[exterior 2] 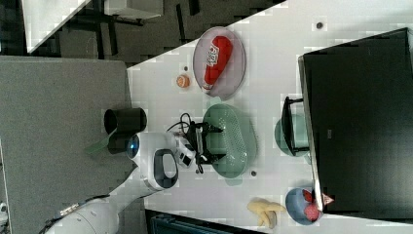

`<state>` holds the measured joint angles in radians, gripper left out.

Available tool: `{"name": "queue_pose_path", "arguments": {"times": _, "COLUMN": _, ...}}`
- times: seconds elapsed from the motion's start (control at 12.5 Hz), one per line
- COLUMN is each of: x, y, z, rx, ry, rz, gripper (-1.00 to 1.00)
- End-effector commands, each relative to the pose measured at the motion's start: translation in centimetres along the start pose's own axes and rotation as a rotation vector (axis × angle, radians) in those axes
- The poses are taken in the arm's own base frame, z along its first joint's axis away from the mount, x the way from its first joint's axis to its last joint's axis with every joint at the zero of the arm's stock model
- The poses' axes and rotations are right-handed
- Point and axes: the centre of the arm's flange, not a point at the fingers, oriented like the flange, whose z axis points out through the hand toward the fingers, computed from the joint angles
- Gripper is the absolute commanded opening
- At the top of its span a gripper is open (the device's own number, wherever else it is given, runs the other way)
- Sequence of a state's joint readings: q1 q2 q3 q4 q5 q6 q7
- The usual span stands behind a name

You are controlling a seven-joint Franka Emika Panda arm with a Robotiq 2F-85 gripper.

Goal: Drag strainer right to left.

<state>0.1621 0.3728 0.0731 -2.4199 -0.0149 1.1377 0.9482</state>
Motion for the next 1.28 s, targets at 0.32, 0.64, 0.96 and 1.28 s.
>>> {"name": "queue_pose_path", "arguments": {"times": 0.32, "x": -9.6, "y": 0.5, "z": -1.2, "rx": 0.016, "ry": -0.018, "rz": 0.073, "gripper": 1.00}}
{"name": "queue_pose_path", "arguments": {"times": 0.64, "x": -13.8, "y": -0.3, "z": -0.7, "rx": 0.019, "ry": -0.047, "rz": 0.081, "gripper": 1.00}}
{"name": "queue_pose_path", "arguments": {"times": 0.96, "x": -17.9, "y": -1.0, "z": -0.5, "rx": 0.023, "ry": -0.090, "rz": 0.083, "gripper": 1.00}}
{"name": "queue_pose_path", "arguments": {"times": 1.28, "x": -21.7, "y": -1.3, "z": -0.3, "rx": 0.028, "ry": -0.106, "rz": 0.100, "gripper": 1.00}}
